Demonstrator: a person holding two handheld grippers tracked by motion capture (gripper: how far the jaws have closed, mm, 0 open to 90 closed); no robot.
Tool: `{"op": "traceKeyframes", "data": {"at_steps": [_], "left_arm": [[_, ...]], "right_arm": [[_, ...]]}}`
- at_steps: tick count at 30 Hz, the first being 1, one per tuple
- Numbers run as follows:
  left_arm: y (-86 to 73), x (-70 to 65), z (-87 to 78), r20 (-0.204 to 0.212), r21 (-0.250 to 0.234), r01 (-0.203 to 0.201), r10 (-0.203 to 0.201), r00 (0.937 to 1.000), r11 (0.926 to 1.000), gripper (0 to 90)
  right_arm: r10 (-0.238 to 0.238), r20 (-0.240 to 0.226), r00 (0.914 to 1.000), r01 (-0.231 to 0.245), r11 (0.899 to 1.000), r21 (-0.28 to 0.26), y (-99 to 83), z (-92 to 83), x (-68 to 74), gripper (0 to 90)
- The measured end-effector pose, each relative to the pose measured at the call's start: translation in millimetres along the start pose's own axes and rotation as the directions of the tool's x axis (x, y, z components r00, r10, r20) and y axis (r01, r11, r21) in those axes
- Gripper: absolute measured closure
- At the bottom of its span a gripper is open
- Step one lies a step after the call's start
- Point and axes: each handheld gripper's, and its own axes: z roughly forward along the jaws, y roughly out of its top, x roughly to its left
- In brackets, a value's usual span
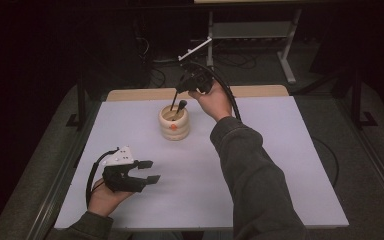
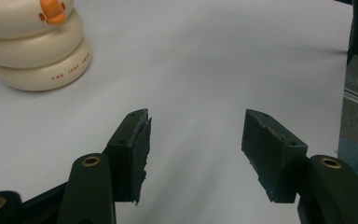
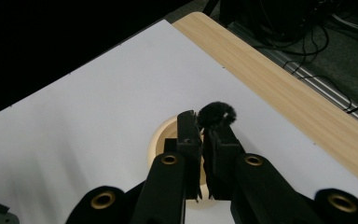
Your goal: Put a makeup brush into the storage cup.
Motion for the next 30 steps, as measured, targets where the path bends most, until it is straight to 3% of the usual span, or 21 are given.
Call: {"op": "traceKeyframes", "data": {"at_steps": [6,13,17,20,30], "left_arm": [[0.0,-0.4,-0.2,-0.004,0.005,0.003,-0.003,1.0000,1.0000,41.2],[-0.7,1.2,-1.9,-0.008,0.004,0.005,-0.005,1.0000,1.0000,41.2],[-1.1,2.2,-3.2,-0.009,0.002,0.008,-0.008,0.9999,1.0000,41.0],[-0.9,1.1,-2.6,-0.006,0.000,0.015,-0.015,0.9999,0.9999,40.9],[-0.7,1.2,-0.8,-0.002,-0.001,0.011,-0.011,0.9999,0.9999,40.8]], "right_arm": [[0.016,0.009,0.9998,-0.017,1.000,0.009,-1.9,12.4,-0.5,84.7],[-0.006,0.024,0.9997,0.004,0.999,0.048,-3.4,31.7,5.8,84.6],[0.003,0.022,0.9998,-0.004,0.999,0.048,-8.8,39.4,8.2,84.6],[0.034,0.005,0.9994,-0.035,0.998,0.053,-15.7,45.3,5.1,84.6],[0.055,0.009,0.9984,-0.056,0.996,0.068,-26.7,56.0,2.2,84.2]]}}
